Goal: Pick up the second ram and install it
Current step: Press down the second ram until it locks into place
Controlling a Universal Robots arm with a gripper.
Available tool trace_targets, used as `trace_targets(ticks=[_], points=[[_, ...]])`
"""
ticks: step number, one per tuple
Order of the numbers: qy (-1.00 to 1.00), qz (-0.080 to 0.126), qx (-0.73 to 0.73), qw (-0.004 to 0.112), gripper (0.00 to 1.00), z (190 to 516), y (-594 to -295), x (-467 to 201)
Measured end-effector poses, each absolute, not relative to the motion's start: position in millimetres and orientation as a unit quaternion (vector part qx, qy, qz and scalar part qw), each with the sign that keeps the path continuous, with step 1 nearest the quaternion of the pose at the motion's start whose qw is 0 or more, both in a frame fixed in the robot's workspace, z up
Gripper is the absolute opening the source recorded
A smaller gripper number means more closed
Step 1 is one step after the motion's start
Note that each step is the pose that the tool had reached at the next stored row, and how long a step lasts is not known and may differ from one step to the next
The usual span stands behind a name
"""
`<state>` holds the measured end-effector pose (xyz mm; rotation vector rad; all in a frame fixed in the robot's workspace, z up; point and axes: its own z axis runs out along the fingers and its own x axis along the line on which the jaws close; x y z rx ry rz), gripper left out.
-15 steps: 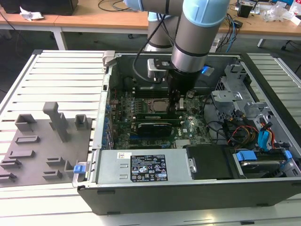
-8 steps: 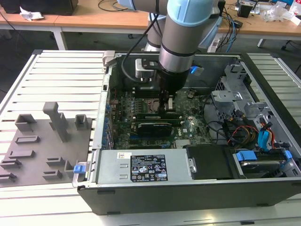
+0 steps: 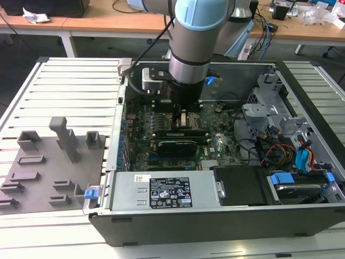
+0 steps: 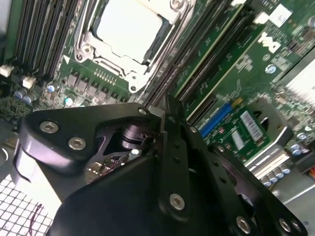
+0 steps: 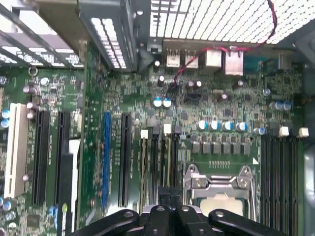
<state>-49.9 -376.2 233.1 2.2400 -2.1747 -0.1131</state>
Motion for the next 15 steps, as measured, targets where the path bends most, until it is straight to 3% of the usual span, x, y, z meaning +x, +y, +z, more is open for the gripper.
trace_targets(ticks=[15], points=[[-0.696, -0.037, 0.717, 0.01, 0.11, 233.2, -376.1, -36.3]])
